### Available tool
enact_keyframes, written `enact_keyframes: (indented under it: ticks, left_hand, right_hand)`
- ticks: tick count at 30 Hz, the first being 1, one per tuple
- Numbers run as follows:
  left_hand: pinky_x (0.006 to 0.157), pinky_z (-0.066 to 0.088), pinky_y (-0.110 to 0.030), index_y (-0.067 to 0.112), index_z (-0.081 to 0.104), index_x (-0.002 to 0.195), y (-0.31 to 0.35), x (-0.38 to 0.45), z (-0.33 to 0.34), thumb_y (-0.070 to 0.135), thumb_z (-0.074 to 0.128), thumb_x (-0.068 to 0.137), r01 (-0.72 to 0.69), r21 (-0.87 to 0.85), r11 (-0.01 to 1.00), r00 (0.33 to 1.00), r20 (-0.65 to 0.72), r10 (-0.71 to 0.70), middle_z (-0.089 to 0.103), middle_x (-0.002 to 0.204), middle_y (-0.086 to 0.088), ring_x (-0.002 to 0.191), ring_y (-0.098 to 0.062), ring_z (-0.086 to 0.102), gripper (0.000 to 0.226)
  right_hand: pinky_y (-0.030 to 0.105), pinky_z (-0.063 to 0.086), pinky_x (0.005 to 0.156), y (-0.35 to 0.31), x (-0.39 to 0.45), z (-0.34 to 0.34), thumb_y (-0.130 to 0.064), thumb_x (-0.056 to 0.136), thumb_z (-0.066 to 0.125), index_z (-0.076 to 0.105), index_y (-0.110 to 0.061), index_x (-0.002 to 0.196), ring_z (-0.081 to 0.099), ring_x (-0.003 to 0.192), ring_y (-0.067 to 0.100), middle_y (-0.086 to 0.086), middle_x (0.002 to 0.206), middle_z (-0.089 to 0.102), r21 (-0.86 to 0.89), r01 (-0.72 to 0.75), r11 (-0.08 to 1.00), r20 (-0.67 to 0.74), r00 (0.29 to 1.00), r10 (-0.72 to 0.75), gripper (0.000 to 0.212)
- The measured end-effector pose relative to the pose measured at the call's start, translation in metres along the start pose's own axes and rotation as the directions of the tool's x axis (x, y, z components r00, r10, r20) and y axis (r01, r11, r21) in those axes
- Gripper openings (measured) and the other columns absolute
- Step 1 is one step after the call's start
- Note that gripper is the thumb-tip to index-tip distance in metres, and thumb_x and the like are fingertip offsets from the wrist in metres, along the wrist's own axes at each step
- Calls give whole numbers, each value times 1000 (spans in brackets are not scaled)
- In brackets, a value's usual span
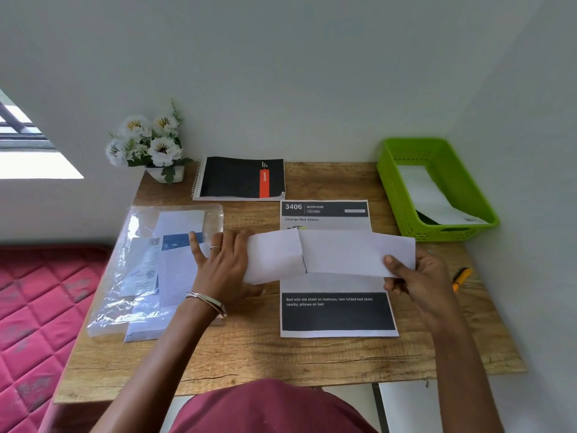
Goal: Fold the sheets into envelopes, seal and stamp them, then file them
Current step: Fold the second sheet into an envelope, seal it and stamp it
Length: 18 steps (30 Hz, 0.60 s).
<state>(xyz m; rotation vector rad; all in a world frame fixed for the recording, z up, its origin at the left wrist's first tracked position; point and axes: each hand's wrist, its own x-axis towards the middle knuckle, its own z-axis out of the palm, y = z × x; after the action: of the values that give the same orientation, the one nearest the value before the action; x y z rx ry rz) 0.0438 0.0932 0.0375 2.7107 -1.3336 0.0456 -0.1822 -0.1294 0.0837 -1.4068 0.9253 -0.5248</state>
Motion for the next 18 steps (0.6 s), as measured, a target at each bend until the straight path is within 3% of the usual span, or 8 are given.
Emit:
enact_keyframes:
  ticks: [4,9,11,18]
  left_hand:
    - [98,4,-77,12,34,126,1,0,1,59,80,43,-22,8,1000,1000,-12,22,49,121,-15,117,-41,43,105]
    - [99,-1,-75,14,30,128,2,-2,2,60,79,44,10,-19,1000,1000,5,-10,47,123,-15,120,-42,41,107]
    - [100,-4,-74,18,25,129,0,-3,1,63,77,44,0,-29,1000,1000,18,1,45,126,-15,124,-41,38,110]
    - [101,-5,-73,21,27,131,8,-3,3,70,68,48,-70,-68,995,997,6,71,43,127,-8,125,-33,35,105]
  right_hand:
    - [20,38,37,3,4,3,-9,88,64,65,-5,97,51,41,11,1,56,63,-82,11,997,13,1000,-10,10]
    - [20,46,44,1,2,7,-11,92,59,62,-17,93,55,52,12,5,70,63,-160,-20,987,29,999,25,6]
    - [21,47,46,-4,3,3,-11,92,59,62,-14,95,55,55,13,5,71,63,-186,-36,982,57,997,47,5]
    - [22,47,47,-6,7,12,-13,88,65,59,-11,113,55,52,9,1,73,65,-234,-30,972,154,986,67,26]
